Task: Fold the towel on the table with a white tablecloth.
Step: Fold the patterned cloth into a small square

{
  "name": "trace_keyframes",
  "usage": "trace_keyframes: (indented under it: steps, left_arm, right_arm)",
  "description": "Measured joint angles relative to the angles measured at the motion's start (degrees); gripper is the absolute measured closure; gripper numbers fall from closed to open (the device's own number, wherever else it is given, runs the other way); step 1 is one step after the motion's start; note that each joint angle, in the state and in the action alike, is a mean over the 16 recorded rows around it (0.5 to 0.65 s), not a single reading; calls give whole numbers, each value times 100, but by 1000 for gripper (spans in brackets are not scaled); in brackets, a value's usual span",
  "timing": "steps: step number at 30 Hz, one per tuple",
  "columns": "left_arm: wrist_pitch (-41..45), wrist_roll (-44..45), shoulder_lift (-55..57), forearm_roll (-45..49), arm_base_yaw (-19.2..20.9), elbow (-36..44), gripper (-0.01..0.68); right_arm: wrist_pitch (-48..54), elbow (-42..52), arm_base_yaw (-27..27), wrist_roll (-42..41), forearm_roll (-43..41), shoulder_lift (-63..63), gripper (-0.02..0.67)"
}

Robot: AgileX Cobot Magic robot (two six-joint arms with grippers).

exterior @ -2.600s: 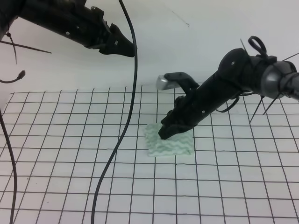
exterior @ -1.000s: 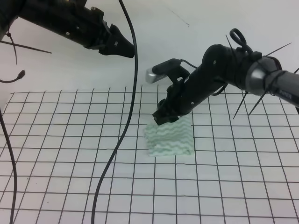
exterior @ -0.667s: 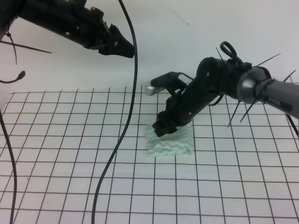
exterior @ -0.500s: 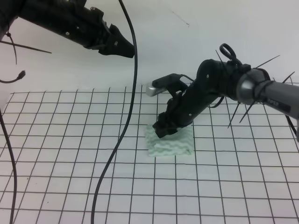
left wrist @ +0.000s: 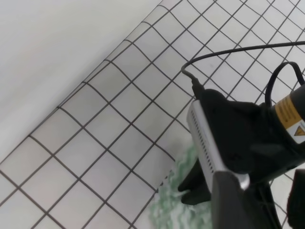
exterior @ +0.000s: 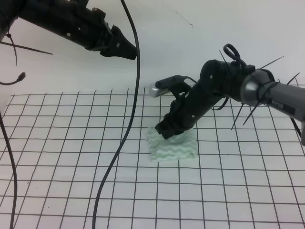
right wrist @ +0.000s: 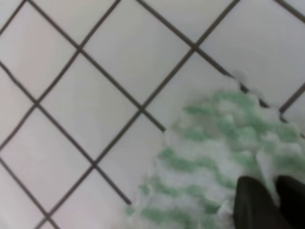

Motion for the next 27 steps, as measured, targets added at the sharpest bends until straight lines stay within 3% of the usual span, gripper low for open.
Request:
trace_keyframes:
  steps: [5, 19, 27]
  left_arm:
    - [0, 3, 4, 0, 0, 0, 418]
    - [34, 1, 182, -87, 1, 7, 417]
    - [9, -7, 247, -135, 0, 10, 417]
  right_arm:
    - [139, -124, 34, 7, 23, -70, 590]
    - [309, -227, 340, 13, 88, -46, 592]
    - [125, -228, 413, 59, 49, 85, 545]
